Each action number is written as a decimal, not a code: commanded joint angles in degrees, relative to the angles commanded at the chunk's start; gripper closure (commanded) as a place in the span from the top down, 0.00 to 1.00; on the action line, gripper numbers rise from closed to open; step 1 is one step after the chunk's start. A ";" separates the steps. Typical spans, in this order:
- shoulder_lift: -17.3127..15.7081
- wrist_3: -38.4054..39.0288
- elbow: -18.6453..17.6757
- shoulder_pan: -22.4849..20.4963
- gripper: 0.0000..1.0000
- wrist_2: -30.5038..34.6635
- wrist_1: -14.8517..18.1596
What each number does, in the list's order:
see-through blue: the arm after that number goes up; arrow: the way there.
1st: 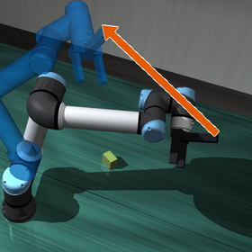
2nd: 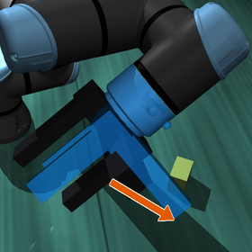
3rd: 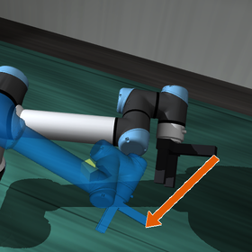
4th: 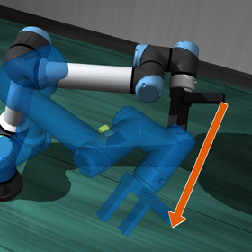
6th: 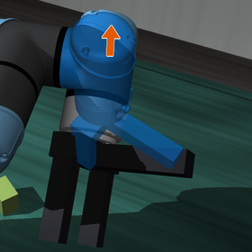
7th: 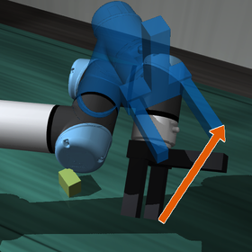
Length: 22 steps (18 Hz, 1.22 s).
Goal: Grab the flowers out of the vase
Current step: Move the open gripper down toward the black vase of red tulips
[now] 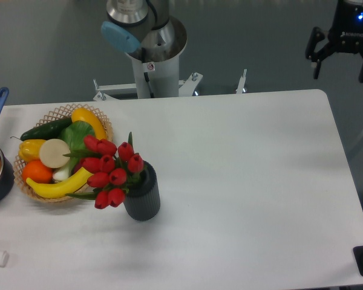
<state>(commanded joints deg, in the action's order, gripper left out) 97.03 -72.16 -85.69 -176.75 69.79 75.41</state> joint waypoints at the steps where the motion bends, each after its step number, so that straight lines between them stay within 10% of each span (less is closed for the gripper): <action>1: -0.09 0.00 0.00 0.26 1.00 0.00 -0.17; 8: -1.14 0.00 -2.72 3.86 1.00 -0.09 -1.48; 13: -4.13 0.79 -12.20 6.68 1.00 -0.44 -13.35; 22: -2.81 8.70 -14.33 13.96 1.00 -7.38 -13.53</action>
<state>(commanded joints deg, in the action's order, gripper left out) 94.22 -63.46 -100.02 -162.79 62.41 61.88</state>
